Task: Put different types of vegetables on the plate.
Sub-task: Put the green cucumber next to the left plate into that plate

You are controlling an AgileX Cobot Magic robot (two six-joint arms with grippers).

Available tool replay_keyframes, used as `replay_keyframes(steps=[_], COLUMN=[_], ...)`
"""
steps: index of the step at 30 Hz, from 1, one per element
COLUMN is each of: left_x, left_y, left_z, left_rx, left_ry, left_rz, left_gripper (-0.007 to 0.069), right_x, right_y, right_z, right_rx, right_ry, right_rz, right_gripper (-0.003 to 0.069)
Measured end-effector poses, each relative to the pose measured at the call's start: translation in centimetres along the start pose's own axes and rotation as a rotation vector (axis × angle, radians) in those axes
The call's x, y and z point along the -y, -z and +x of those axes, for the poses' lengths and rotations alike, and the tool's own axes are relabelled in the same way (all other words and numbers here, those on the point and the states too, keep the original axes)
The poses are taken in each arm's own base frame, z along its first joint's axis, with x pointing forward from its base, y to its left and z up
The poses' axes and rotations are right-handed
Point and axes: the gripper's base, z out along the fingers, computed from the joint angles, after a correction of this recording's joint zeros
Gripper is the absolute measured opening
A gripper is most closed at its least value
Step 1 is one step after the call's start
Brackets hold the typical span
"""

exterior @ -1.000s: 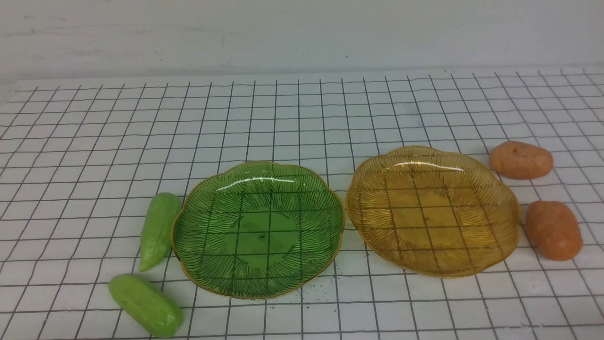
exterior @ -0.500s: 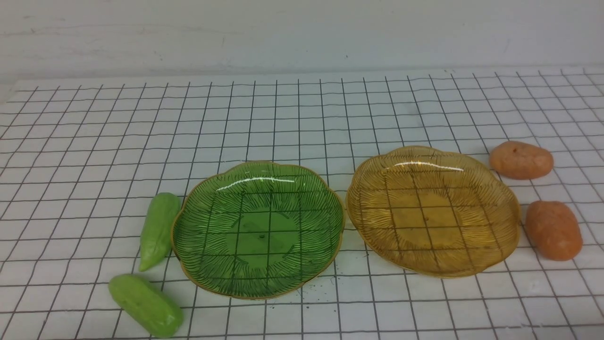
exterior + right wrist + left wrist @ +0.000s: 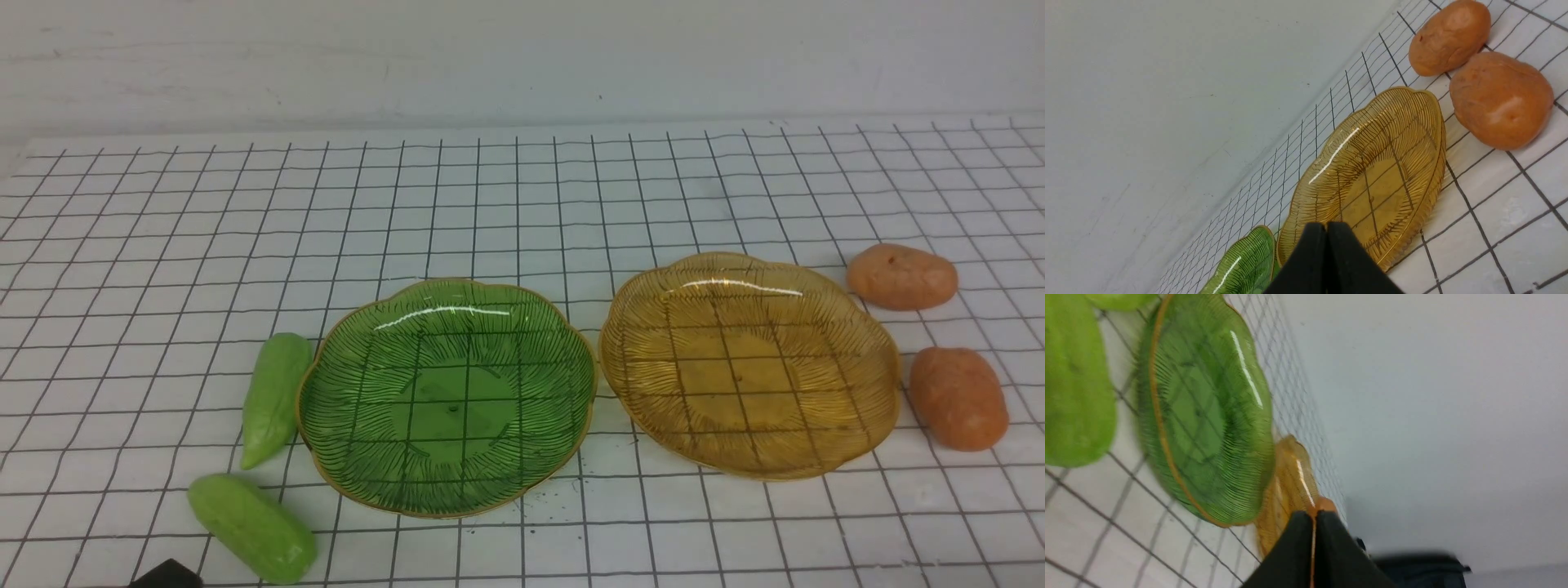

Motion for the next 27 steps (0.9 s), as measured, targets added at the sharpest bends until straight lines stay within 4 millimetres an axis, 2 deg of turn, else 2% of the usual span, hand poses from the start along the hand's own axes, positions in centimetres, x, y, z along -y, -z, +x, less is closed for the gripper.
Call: replay_keyframes(steps=[4,6,9,11,12,14,16,17,18,20,24,25,27], left_x=[4.3,6.7,7.3,7.0,6.1,5.4,3.9,3.3,3.3,1.6,-0.2,-1.4,-2.2], left_y=[1.1,0.9,-0.3,-1.7,-3.3,-4.2,-6.2,-7.1,-7.1,-10.0,-13.0,-15.0,-17.2], left_z=[-0.5,-1.0,-1.2,-1.3,-1.4,-1.8,-2.9,-3.4,-3.5,-5.2,-6.4,-7.0,-7.8], left_rx=[0.004,-0.02,-0.107,-0.244,-0.409,-0.508,-0.647,-0.684,-0.68,-0.754,-0.824,-0.861,-0.876], left_ry=[-0.214,-0.307,-0.366,-0.436,-0.476,-0.518,-0.555,-0.557,-0.567,-0.582,-0.582,-0.568,-0.577], left_rz=[0.132,0.137,0.056,-0.071,-0.225,-0.34,-0.548,-0.617,-0.622,-0.791,-0.896,-0.94,-0.965], left_gripper=[-0.0008,-0.0008,-0.0008,-0.0008,-0.0008,-0.0008,-0.0007,-0.0007,-0.0007,0.0001,0.0041,0.0084,0.0143], right_x=[-1.4,-3.4,-4.6,-5.3,-5.7,-5.8,-5.9,-5.9,-5.8,-5.7,-5.6,-5.8,-5.8], right_y=[0.4,1.1,1.2,0.8,0.2,-0.3,-1.3,-1.6,-1.7,-2.5,-3.5,-3.9,-4.1], right_z=[-1.3,-3.0,-4.0,-4.5,-4.6,-4.6,-4.4,-4.4,-4.3,-4.1,-4.0,-4.0,-4.0], right_rx=[0.053,0.108,0.099,0.048,-0.036,-0.101,-0.243,-0.282,-0.304,-0.405,-0.506,-0.529,-0.542], right_ry=[0.093,0.225,0.305,0.352,0.385,0.409,0.467,0.488,0.497,0.549,0.584,0.573,0.565], right_rz=[-0.041,-0.082,-0.074,-0.045,-0.003,0.029,0.092,0.107,0.116,0.149,0.176,0.18,0.183], right_gripper=[-0.0015,-0.0015,-0.0015,-0.0015,-0.0015,-0.0015,-0.0015,-0.0015,-0.0015,-0.0015,-0.0015,-0.0015,-0.0015])
